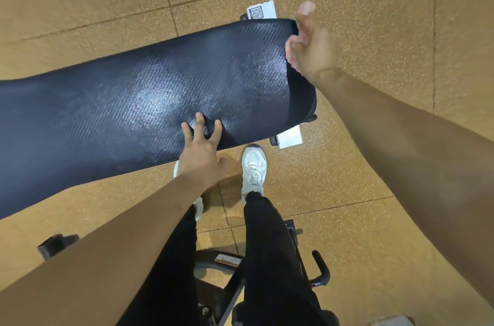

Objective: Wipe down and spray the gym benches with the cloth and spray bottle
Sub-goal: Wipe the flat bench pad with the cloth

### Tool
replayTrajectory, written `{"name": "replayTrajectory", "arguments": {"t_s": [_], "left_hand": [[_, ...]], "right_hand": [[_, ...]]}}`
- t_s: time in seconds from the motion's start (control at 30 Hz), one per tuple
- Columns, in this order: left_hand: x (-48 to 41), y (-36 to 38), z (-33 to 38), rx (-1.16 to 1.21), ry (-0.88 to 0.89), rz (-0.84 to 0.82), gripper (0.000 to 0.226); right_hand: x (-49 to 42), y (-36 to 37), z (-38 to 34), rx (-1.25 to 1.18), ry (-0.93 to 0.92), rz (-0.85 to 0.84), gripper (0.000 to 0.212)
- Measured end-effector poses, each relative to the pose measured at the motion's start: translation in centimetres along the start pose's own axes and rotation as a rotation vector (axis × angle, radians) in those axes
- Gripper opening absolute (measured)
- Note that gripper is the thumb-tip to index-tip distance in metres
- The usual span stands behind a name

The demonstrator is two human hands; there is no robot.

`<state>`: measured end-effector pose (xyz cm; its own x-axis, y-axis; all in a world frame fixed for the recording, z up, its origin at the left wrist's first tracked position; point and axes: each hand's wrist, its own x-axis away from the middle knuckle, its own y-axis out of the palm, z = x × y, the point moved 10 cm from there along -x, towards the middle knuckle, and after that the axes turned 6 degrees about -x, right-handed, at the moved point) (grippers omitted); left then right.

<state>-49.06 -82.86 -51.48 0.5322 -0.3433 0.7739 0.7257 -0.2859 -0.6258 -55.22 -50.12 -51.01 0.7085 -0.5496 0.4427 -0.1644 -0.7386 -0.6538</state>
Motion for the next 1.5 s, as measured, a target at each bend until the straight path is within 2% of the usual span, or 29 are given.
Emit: {"name": "replayTrajectory", "arguments": {"t_s": [0.07, 0.2, 0.33, 0.43, 0.67, 0.8, 0.9, 0.97, 1.07, 1.13, 1.23, 1.27, 1.33, 1.4, 1.5], "left_hand": [[0.0, 0.1, 0.0, -0.013, 0.0, -0.002, 0.089], [-0.2, 0.0, 0.0, -0.022, 0.008, -0.01, 0.087], [0.1, -0.1, -0.3, 0.001, 0.043, -0.04, 0.085], [0.6, -0.1, -0.7, -0.052, 0.119, -0.067, 0.081], [2.1, -0.5, -2.9, -0.06, 0.205, -0.142, 0.066], [3.4, -1.0, -4.4, 0.061, 0.201, -0.105, 0.064], [5.7, -2.3, -4.6, 0.157, 0.251, -0.058, 0.057], [7.5, -3.8, -4.6, 0.235, 0.264, -0.025, 0.053], [9.8, -6.1, -4.0, 0.328, 0.266, -0.027, 0.054], [11.3, -7.4, -3.0, 0.414, 0.295, -0.069, 0.064], [13.6, -8.6, -0.5, 0.611, 0.347, -0.188, 0.085], [14.6, -9.2, 0.7, 0.62, 0.376, -0.228, 0.083], [16.9, -10.7, 3.3, 0.583, 0.488, -0.252, 0.05], [18.9, -12.2, 5.7, 0.596, 0.549, -0.256, 0.023], [21.2, -13.5, 8.3, 0.72, 0.504, -0.261, 0.031]], "right_hand": [[0.7, 0.5, 0.2, 0.11, -0.066, -0.011, 0.054], [3.6, 1.4, 1.5, 0.176, -0.146, -0.032, 0.05], [7.6, 2.2, 3.6, 0.216, -0.101, -0.035, 0.045], [11.2, 2.3, 4.4, 0.231, -0.028, 0.025, 0.041], [19.1, 6.5, 5.7, -0.145, 0.332, 0.025, 0.033], [21.7, 9.7, 4.8, -0.278, 0.402, -0.116, 0.022], [24.4, 11.1, 1.9, -0.498, 0.398, -0.306, 0.029], [26.5, 10.8, 0.7, -0.647, 0.435, -0.328, 0.038], [29.8, 8.7, -1.4, -0.872, 0.448, -0.267, 0.052], [32.0, 7.0, -3.0, -0.945, 0.459, -0.245, 0.061], [35.1, 3.6, -6.1, -1.094, 0.419, -0.244, 0.057], [36.0, 2.5, -7.2, -1.149, 0.395, -0.261, 0.053], [37.4, -0.2, -9.2, -1.253, 0.316, -0.273, 0.042], [38.4, -2.9, -9.4, -1.263, 0.264, -0.184, 0.04], [40.0, -6.0, -7.4, -1.146, 0.298, -0.013, 0.054]]}}
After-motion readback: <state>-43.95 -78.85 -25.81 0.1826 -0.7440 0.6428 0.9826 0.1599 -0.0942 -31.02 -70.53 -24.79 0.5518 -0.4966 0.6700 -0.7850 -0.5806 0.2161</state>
